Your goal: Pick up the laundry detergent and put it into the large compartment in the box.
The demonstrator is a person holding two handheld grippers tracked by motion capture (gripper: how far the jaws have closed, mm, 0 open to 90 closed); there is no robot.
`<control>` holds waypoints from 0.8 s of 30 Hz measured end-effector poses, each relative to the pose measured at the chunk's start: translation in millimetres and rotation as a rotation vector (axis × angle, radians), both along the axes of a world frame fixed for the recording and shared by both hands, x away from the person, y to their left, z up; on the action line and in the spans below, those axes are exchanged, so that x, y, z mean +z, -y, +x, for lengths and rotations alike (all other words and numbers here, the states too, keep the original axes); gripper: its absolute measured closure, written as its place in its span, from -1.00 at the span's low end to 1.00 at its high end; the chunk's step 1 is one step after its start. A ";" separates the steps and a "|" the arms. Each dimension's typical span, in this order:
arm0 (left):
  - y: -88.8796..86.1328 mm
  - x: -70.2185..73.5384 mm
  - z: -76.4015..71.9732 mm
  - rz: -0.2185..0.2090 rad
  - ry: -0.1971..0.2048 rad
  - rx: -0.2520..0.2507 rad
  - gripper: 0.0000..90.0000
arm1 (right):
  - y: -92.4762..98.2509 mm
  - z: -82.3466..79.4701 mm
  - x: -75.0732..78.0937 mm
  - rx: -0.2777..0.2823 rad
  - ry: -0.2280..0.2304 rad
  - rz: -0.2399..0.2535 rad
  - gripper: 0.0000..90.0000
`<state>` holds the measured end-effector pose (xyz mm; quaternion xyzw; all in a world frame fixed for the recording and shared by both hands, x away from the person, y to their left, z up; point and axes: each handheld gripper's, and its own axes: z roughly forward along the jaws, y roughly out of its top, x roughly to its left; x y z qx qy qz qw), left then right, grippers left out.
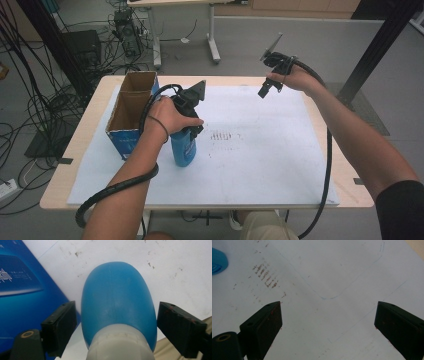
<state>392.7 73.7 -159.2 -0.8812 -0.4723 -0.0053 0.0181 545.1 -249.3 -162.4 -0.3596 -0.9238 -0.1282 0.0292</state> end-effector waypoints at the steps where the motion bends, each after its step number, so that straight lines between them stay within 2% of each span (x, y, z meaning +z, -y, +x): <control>1: 0.0 -0.3 -0.1 0.000 0.000 -0.001 -0.59 | 0.0 0.2 -0.2 0.000 -0.001 0.000 -0.83; 8: 1.0 -1.2 -1.3 0.002 0.006 -0.005 -0.48 | 0.4 0.5 -0.5 -0.001 -0.001 0.001 -0.83; 24: 1.6 -4.9 -2.3 0.007 0.006 -0.012 -0.39 | 0.1 1.4 -0.9 0.001 -0.010 0.002 -0.82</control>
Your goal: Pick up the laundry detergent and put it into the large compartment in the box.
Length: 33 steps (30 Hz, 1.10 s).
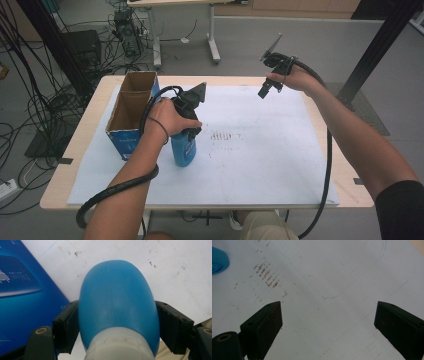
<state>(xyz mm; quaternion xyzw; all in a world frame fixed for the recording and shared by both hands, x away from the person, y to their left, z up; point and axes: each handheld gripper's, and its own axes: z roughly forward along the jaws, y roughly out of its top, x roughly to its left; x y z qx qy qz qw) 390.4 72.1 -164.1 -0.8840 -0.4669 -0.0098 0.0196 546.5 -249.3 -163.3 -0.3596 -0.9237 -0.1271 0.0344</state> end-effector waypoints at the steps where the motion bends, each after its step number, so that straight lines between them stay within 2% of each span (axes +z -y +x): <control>1: -0.1 -0.5 0.0 -0.001 -0.001 0.000 -0.39 | -0.1 0.0 0.0 0.000 -0.001 0.000 -0.82; 7: -2.2 -0.1 -1.2 -0.004 0.005 0.000 -0.23 | 1.8 0.4 0.0 -0.001 -0.001 0.004 -0.82; 21: -8.6 0.4 -2.1 -0.028 0.012 0.013 -0.20 | 1.3 0.8 -0.4 0.001 0.000 0.007 -0.82; 33: -8.6 0.5 -1.4 -0.027 0.009 0.011 -0.19 | -2.8 0.9 -1.1 0.008 -0.004 0.004 -0.82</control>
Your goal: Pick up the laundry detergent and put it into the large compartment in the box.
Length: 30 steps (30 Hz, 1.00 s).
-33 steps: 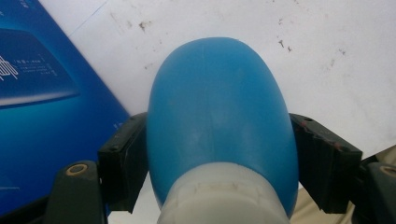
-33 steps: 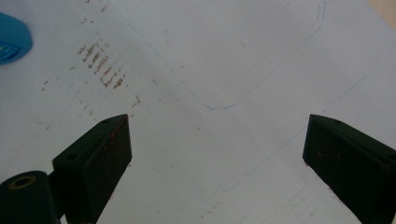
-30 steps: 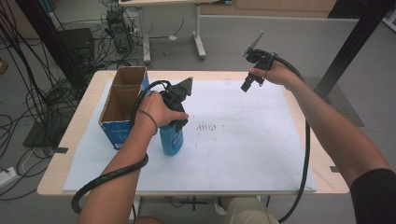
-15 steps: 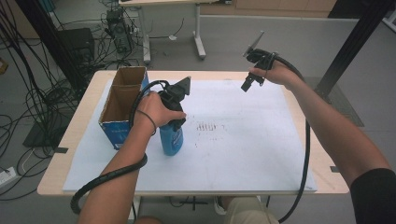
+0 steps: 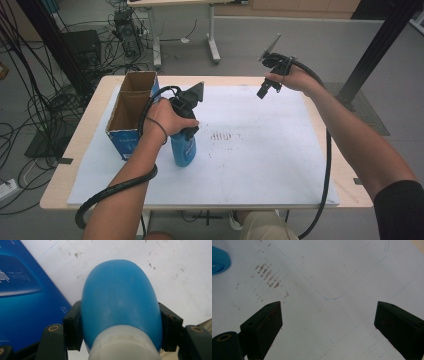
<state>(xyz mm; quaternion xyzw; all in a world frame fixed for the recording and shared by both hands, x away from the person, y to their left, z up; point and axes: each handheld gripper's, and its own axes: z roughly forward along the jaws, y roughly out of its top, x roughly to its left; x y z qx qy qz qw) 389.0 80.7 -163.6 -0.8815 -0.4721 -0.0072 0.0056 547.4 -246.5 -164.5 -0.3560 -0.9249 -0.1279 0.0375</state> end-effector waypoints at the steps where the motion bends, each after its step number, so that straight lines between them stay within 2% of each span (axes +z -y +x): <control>1: -0.1 0.0 0.0 -0.001 0.000 0.003 -0.19 | 0.0 0.0 0.0 0.000 0.000 -0.001 -0.82; 30: 1.5 0.3 2.2 0.008 -0.010 -0.008 -0.19 | -2.3 0.7 -1.2 0.002 -0.006 -0.008 -0.82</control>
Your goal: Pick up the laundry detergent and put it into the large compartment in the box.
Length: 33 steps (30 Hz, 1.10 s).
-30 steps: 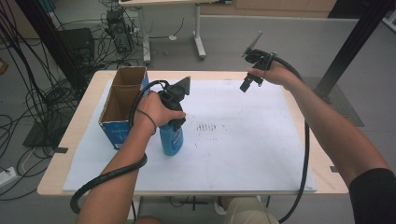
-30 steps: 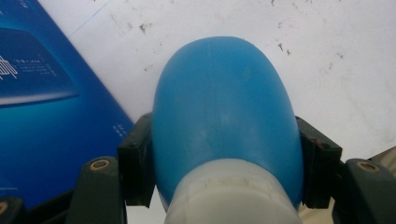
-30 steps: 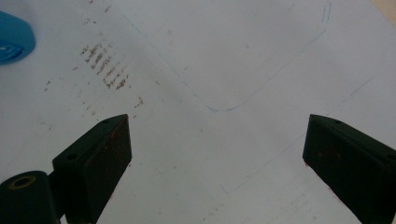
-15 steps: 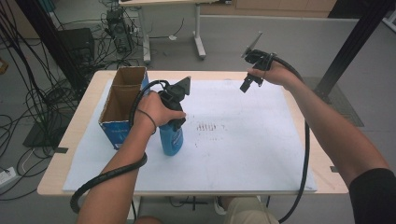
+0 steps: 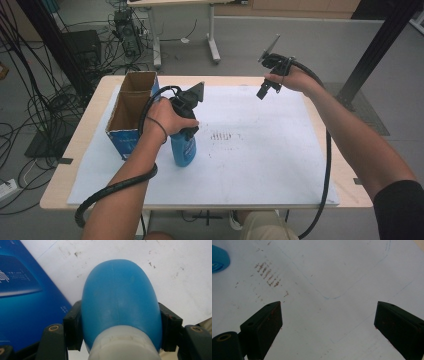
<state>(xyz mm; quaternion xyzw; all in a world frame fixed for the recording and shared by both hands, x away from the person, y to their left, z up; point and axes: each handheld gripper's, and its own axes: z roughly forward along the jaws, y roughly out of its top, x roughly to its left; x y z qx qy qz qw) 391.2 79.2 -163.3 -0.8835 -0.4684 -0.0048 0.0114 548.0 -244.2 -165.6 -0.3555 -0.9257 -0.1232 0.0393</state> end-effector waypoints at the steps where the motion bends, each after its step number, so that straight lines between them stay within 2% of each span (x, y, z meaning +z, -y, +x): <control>1: -0.1 0.0 -0.1 0.000 0.000 0.000 -0.19 | 0.0 0.0 0.0 0.001 0.001 0.000 -0.82; 33: 0.0 0.0 -0.1 -0.001 0.000 -0.001 -0.18 | 0.1 -1.9 1.7 0.001 0.004 -0.006 -0.82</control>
